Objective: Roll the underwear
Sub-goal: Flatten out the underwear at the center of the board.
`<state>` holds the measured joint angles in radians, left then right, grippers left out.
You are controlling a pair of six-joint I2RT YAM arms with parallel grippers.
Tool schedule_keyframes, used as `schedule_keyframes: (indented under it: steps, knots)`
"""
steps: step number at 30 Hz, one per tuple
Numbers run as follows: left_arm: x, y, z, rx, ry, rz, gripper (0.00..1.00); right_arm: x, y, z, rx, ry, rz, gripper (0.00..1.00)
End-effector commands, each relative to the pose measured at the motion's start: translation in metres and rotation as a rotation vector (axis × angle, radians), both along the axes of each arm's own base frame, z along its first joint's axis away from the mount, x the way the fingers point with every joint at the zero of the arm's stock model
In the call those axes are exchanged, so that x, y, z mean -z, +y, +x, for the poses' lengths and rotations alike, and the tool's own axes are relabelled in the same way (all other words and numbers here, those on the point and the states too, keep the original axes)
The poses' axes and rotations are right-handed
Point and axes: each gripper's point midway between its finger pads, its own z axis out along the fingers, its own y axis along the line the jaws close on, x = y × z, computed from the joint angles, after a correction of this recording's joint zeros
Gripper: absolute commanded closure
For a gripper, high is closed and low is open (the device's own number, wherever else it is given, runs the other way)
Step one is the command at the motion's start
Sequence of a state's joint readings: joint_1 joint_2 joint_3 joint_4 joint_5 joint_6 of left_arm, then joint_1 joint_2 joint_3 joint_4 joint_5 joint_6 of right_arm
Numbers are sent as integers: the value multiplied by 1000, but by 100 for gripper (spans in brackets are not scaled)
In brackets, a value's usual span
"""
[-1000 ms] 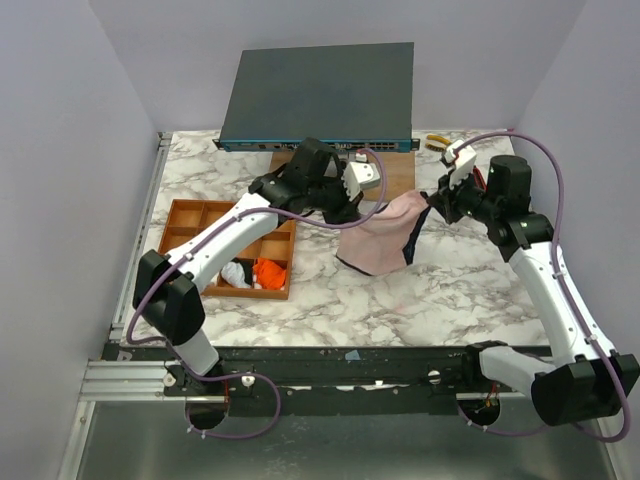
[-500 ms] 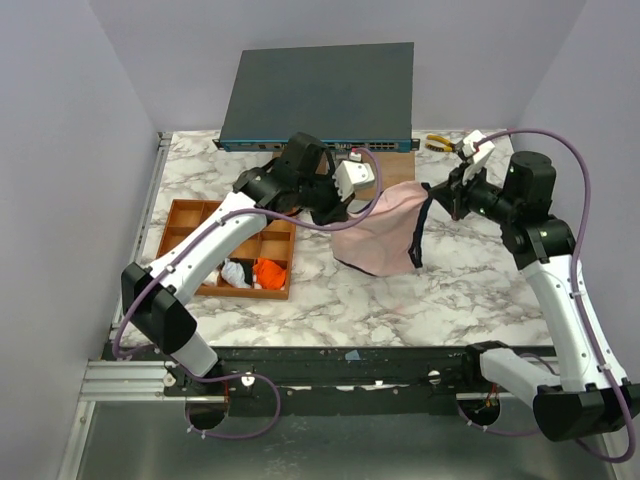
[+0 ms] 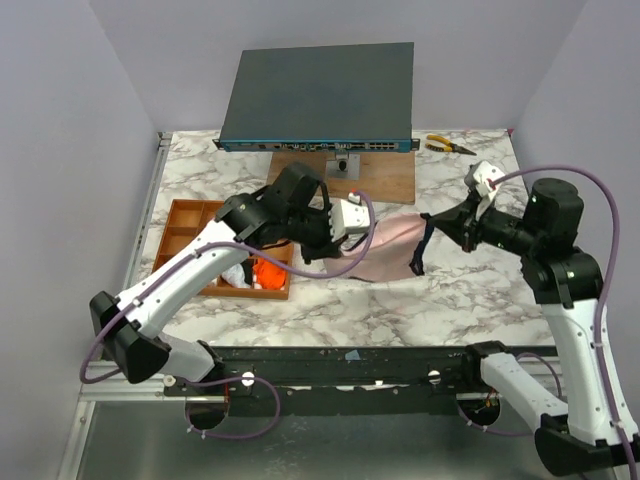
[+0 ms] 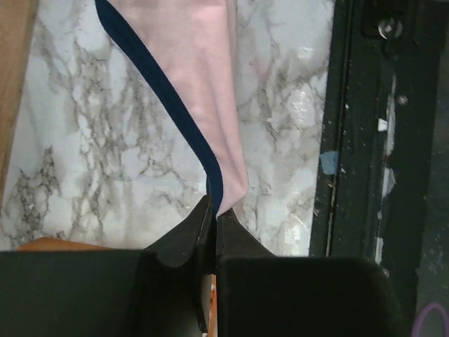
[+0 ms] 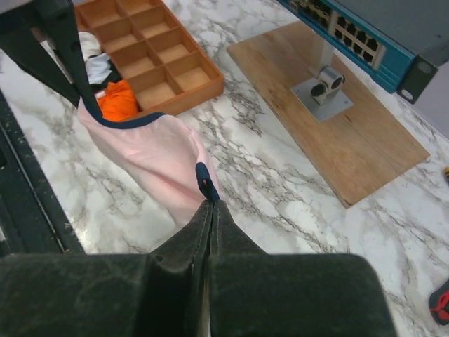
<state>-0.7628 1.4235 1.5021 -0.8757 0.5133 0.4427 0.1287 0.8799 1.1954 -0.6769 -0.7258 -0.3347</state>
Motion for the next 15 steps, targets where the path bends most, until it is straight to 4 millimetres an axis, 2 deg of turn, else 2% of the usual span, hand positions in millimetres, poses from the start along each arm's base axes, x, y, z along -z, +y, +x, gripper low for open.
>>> schedule_keyframes:
  steps: [1,4,7,12,15]
  knots:
    - [-3,13,-42,91,-20,-16,100,4,5,-39,-92,9,2,99]
    - [-10,15,-37,60,-77,-25,100,6,5,-40,-79,12,20,99]
    - [-15,13,-15,-5,-143,-4,100,8,0,-22,-17,3,19,99]
    - [-21,1,41,-151,-253,21,100,3,-12,22,108,-18,1,99]
    - [-37,-7,80,-234,-285,2,100,-4,-15,53,153,-48,-5,99]
